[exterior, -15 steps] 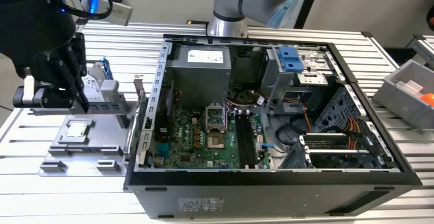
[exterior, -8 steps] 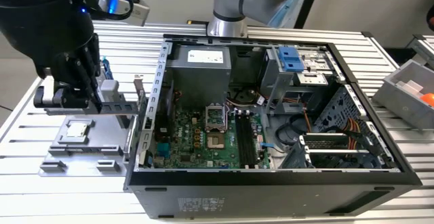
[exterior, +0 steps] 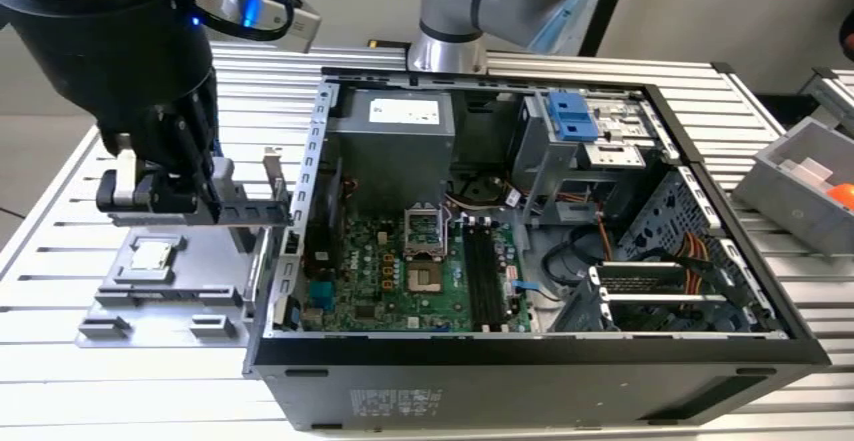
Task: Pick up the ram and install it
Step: 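Pick up the ram and move it above insertion slot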
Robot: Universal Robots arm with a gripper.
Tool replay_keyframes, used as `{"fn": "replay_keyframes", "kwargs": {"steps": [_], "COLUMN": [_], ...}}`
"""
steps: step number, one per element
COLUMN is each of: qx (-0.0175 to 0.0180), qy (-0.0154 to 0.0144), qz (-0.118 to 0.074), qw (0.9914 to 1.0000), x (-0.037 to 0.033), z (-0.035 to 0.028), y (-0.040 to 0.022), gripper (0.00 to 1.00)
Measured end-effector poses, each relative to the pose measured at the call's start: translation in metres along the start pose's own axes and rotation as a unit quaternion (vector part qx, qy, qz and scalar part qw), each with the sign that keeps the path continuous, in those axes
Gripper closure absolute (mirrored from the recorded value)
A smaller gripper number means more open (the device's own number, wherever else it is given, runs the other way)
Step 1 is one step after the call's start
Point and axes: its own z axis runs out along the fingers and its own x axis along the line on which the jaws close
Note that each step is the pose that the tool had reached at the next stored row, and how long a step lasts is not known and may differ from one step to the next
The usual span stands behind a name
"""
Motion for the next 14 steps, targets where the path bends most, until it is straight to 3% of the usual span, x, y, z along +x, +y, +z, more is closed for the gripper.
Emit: {"fn": "replay_keyframes", "kwargs": {"steps": [14], "qx": [0.0003], "qy": [-0.0007], "qz": [0.024], "qw": [0.99970], "x": [0.0001], "z": [-0.0004], "y": [-0.0161], "gripper": [1.00]}}
